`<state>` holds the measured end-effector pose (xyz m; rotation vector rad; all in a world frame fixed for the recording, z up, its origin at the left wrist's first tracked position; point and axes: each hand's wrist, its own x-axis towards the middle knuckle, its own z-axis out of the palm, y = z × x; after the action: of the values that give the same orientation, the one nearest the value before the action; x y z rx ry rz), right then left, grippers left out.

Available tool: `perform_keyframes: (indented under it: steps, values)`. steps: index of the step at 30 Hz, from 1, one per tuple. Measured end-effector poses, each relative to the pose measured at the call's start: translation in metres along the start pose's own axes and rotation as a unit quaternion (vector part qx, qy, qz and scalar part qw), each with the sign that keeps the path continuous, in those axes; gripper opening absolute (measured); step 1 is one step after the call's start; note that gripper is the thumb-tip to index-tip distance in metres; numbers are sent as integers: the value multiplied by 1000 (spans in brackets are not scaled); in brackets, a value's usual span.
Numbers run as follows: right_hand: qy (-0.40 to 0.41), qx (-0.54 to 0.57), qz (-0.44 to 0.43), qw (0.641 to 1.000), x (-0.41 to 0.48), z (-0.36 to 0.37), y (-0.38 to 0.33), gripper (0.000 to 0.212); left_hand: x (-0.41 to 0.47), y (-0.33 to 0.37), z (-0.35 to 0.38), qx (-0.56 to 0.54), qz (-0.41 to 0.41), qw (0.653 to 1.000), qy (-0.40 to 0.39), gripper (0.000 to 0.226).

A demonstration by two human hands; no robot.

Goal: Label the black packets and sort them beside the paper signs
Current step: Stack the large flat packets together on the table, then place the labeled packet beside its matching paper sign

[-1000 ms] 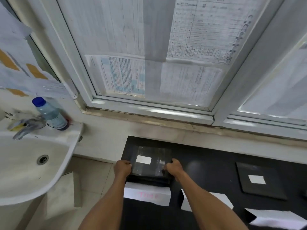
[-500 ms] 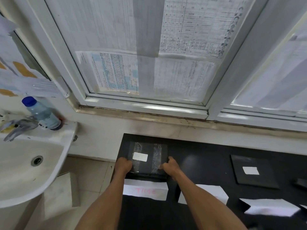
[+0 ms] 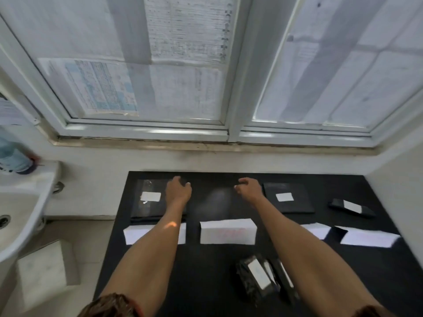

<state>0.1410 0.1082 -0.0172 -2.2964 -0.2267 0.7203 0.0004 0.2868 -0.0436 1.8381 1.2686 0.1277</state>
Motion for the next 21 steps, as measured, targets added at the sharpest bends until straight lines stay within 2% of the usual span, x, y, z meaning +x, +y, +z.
perform_keyframes:
  steps: [4,7,8,10,13,16,18,21]
  values:
    - [-9,60,24,998,-20,-49,48,30,-55,16,45,8,11,999,-30,38]
    - [-45,58,25,997,-40,-71,86,14,-96,12,78,22,-21,997,-66,20]
    - [-58,52,23,997,-49,-79,102,11,-114,10,92,35,-37,996,-75,23]
    - [-77,46,28,996,-65,-83,127,14,-142,1,116,71,-63,990,-105,36]
    - [-124,28,47,991,-91,-79,161,13,-182,-16,146,65,-79,983,-154,44]
    - [-164,-89,22,982,-108,-72,188,25,-211,-31,167,32,-111,973,-201,52]
    - [-178,-154,13,972,-117,-68,203,33,-226,-35,177,20,-126,973,-193,54]
    - [-208,-173,30,962,-127,-55,221,38,-236,-40,183,-32,-155,978,-139,41]
